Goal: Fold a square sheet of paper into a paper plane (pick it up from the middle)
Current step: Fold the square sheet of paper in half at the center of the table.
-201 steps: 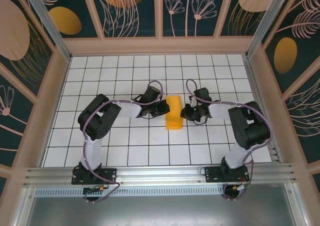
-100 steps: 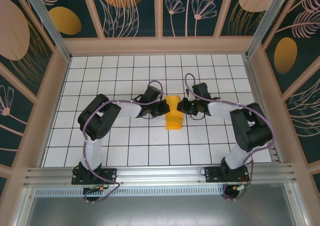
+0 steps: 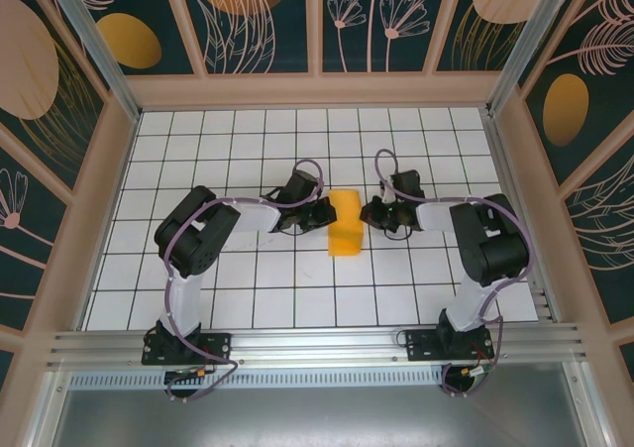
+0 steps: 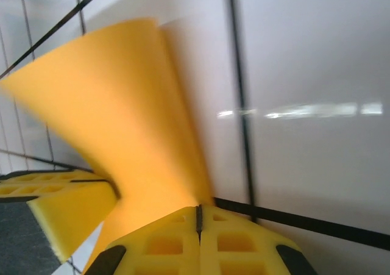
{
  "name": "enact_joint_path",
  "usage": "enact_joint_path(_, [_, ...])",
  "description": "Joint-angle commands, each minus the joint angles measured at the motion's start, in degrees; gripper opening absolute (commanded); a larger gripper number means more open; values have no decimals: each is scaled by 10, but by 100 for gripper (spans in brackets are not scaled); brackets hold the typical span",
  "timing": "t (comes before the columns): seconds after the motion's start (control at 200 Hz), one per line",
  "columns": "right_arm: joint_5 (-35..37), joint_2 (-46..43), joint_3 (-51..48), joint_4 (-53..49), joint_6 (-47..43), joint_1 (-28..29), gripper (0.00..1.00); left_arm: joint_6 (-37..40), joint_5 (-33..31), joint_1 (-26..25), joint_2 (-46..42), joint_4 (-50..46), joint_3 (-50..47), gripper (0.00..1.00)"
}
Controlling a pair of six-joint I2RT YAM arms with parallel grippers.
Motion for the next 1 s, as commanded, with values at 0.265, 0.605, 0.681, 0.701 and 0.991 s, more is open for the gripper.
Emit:
enact_joint_path(0.265, [7, 5, 62, -18, -1, 36, 0, 3, -57, -2, 57, -92, -28, 2])
enact_joint_path(0.605, [36, 80, 77, 18, 10, 14, 0, 0, -57, -2, 57, -95, -33, 2])
enact_joint_path(0.681, [61, 81, 74, 13, 10, 0, 0, -1, -61, -2, 56, -96, -37, 1])
enact_joint_path(0.701, [67, 80, 72, 13, 12, -4, 0, -3, -62, -2, 56, -95, -40, 1])
enact_joint_path(0.991, [75, 47, 76, 23, 19, -24, 0, -3, -60, -2, 56, -88, -45, 1])
